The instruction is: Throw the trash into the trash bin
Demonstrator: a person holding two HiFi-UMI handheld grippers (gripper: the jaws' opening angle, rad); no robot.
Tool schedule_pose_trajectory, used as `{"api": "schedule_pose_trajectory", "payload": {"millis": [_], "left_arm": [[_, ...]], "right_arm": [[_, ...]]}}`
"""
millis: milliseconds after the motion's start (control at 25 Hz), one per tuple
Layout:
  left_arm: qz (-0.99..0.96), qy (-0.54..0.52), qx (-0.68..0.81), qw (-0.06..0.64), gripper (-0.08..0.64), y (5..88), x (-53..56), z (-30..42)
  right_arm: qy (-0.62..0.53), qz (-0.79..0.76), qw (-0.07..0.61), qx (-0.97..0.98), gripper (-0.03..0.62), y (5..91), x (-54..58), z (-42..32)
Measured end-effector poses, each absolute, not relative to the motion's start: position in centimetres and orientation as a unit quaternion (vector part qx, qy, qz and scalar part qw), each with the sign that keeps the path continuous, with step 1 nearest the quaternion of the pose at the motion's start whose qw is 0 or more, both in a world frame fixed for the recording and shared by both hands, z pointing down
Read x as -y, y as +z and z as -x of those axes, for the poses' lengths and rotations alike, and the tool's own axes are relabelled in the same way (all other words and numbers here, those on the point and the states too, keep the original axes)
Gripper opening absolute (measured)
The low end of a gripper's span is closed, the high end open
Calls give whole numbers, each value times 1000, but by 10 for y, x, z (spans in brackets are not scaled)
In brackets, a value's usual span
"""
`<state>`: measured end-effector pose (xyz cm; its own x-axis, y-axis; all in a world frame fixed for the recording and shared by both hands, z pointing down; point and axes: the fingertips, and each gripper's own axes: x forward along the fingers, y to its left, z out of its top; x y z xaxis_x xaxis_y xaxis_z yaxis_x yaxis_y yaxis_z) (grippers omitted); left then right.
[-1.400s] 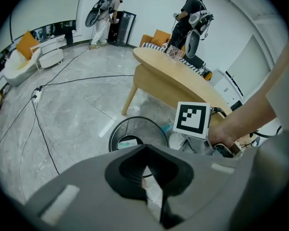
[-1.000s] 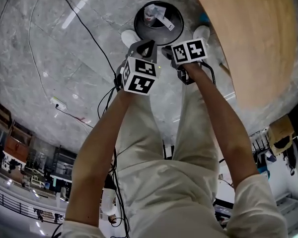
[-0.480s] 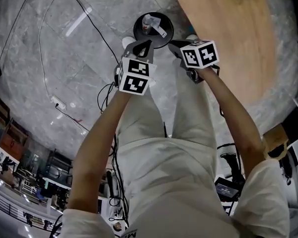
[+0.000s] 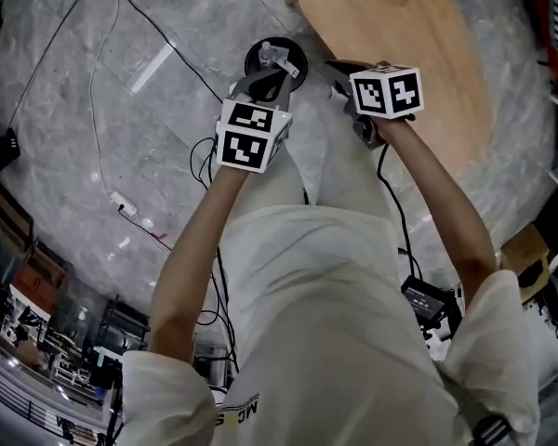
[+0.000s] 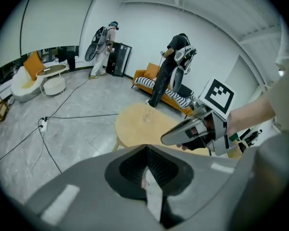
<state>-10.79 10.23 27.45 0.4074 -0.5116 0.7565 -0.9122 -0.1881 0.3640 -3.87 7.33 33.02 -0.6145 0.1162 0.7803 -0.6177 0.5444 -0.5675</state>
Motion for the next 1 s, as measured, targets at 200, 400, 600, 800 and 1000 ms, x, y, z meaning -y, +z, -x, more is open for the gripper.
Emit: {"api": "schedule_pose_trajectory", "payload": {"millis": [200,400,600,800,1000], "left_arm": [[-757,222,479,384,1,194,-85,102],[-783,207,461,363,1,137,-82,95],[-807,198,435,347,1,98,-103,75],[-831,199,419,308,1,68,-111,66],[-840,186,418,291,1,48,-125,74]], "right_arm": [[445,-186,352,802,23,251,-58,33],[426,-213,322,818,23,195,-53,27],[423,-220,308,823,23,161,-77,17],[414,-225,297,830,23,131,-86,10],[396,-230,271,847,23,97,-102,19]]}}
